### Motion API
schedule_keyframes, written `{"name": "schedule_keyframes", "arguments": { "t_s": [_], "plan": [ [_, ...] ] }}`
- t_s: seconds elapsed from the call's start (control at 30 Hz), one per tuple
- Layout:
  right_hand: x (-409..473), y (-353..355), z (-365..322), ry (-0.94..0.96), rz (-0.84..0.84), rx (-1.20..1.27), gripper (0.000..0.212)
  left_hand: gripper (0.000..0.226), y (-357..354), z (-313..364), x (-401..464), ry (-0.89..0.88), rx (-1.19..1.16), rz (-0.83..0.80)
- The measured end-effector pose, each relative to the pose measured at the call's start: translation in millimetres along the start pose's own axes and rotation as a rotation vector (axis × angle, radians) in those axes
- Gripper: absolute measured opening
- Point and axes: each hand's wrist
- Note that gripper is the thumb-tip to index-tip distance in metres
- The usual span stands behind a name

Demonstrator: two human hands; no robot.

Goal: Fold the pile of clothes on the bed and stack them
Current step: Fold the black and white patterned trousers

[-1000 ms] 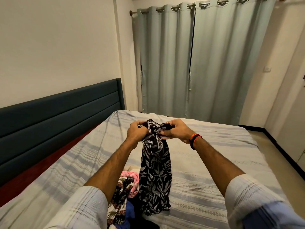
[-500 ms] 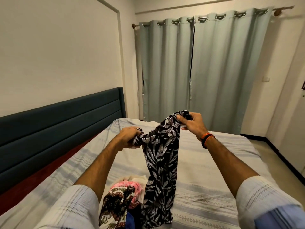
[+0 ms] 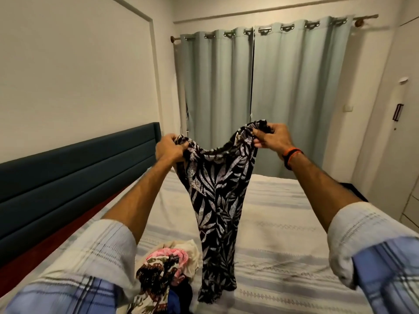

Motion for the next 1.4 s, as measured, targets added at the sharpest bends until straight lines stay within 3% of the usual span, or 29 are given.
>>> {"name": "schedule_keyframes", "arguments": {
  "t_s": [0.13, 0.27, 0.4, 0.47, 0.57, 0.7, 0.97, 1.1, 1.23, 1.4],
  "plan": [
    [3, 20, -11, 0.044, 0.093, -0.215, 0.032, 0.034, 2, 19, 2, -0.068, 0.168, 0.066],
    [8, 43, -11, 0.085, 0.215, -0.276, 0.041, 0.043, 6, 32, -4, -0.172, 0.324, 0.114],
    [13, 64, -8, 0.076, 0.231, -0.302, 0.042, 0.056, 4, 43, -9, -0.266, 0.440, 0.169],
    [15, 73, -8, 0.058, 0.240, -0.281, 0.036, 0.056, -1, 47, -7, -0.284, 0.351, 0.103],
    [13, 86, -12, 0.059, 0.201, -0.259, 0.034, 0.048, -4, 52, -6, -0.151, 0.033, -0.025],
    [6, 100, -20, 0.090, 0.123, -0.249, 0.028, 0.043, -8, 53, -10, -0.132, -0.119, -0.062],
    [1, 120, -21, 0.058, 0.112, -0.201, 0.030, 0.045, -6, 57, -7, -0.237, -0.121, -0.194],
    [0, 122, -18, 0.003, 0.106, -0.134, 0.043, 0.035, -9, 63, -14, -0.187, -0.244, -0.206],
    [-1, 117, -15, 0.011, 0.127, -0.140, 0.030, 0.013, -15, 57, -19, -0.189, -0.278, -0.235],
    [-1, 121, -8, -0.003, 0.133, -0.121, 0.029, 0.040, -11, 45, -18, -0.425, -0.153, -0.330]
  ]
}}
Point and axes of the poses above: each hand's wrist, its own x-axis towards the middle knuckle, its own y-axis out of the back of the hand, z = x × y, and after that the axes turned 9 degrees about z, right-handed
